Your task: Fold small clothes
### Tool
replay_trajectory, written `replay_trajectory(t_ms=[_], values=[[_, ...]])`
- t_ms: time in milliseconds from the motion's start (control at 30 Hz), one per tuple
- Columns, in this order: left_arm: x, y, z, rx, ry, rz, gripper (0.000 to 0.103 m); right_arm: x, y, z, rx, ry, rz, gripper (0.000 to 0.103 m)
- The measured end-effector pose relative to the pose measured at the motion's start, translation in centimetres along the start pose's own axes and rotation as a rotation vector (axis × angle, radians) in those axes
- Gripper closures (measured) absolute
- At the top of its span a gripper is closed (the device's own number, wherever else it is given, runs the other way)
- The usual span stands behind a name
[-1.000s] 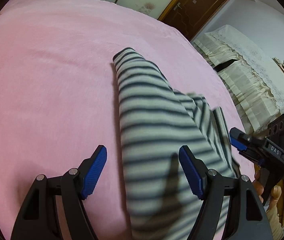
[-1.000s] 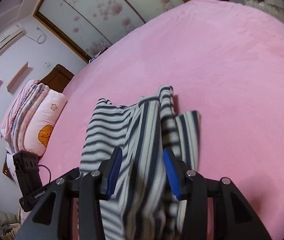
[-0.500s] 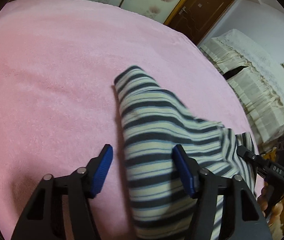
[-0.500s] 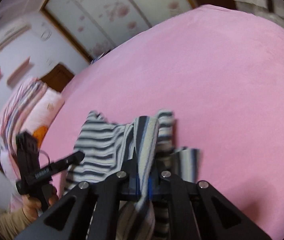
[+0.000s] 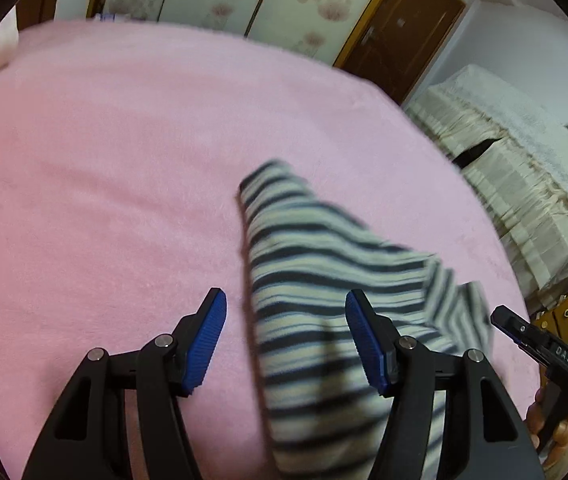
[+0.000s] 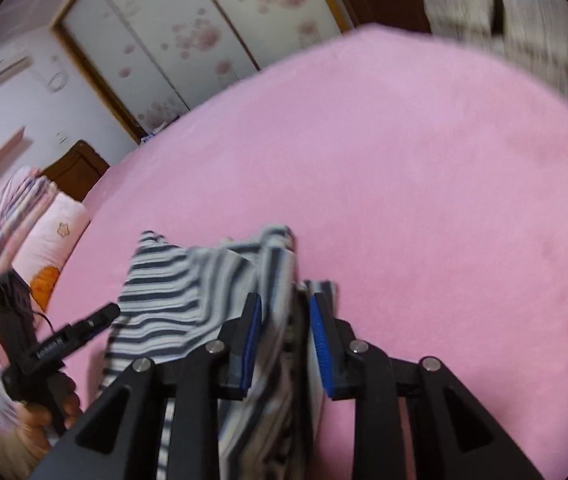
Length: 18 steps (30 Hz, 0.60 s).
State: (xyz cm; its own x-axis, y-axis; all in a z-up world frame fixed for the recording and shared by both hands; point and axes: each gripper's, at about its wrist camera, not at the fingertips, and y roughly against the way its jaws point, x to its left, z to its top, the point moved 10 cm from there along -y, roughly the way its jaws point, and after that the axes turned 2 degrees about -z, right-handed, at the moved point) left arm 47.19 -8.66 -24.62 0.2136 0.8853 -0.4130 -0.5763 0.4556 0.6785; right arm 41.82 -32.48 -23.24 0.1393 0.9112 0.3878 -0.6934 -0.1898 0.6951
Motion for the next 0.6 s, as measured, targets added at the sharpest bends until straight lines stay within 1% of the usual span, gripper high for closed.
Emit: replay_trajectory(t_ms=[33, 67, 167, 233, 267, 367, 400, 433, 467, 567, 600], values=[[-0.8, 0.7, 0.0, -0.013, -0.007, -0.01, 0.042, 1.3, 1.1, 0.0, -0.023, 0.03, 0.017, 0.078], [-1.9, 1.4, -0.1, -0.02, -0.015, -0.035, 0.042, 2.4, 1.7, -0.1, -0.029, 0.056, 0.033, 0.078], [-5.2, 2.1, -1.6, -0.002, -0.043, -0.107, 0.042, 5.6, 2.1, -1.2, -0.009, 0.134, 0.054, 0.078], [-6.5, 1.9, -2.8, 0.022, -0.066, -0.129, 0.042, 6.8, 1.8, -2.3, 0.006, 0.186, 0.045, 0.078], [-7.1, 1.5, -3.8, 0.04, -0.086, -0.132, 0.042, 7.0, 1.4, -2.9, 0.014, 0.214, 0.025, 0.078], [-7.5, 0.2, -6.8, 0.096, -0.117, -0.113, 0.042, 5.9, -0.2, -4.9, 0.064, 0.225, -0.02, 0.078], [-7.4, 0.1, -7.4, 0.1, -0.125, -0.108, 0.042, 5.1, -0.7, -5.5, 0.076, 0.221, -0.041, 0.079], [-7.4, 0.0, -8.1, 0.098, -0.149, -0.1, 0.042, 3.8, -1.0, -6.1, 0.085, 0.214, -0.069, 0.083], [-7.5, 0.1, -8.4, 0.094, -0.17, -0.099, 0.042, 3.0, -1.1, -6.5, 0.09, 0.209, -0.08, 0.084], [-8.0, 0.3, -9.3, 0.088, -0.243, -0.087, 0.042, 1.0, -0.4, -7.4, 0.092, 0.169, -0.069, 0.087], [-8.2, 0.5, -9.4, 0.088, -0.259, -0.084, 0.042, 0.6, 0.0, -7.8, 0.091, 0.17, -0.08, 0.086]])
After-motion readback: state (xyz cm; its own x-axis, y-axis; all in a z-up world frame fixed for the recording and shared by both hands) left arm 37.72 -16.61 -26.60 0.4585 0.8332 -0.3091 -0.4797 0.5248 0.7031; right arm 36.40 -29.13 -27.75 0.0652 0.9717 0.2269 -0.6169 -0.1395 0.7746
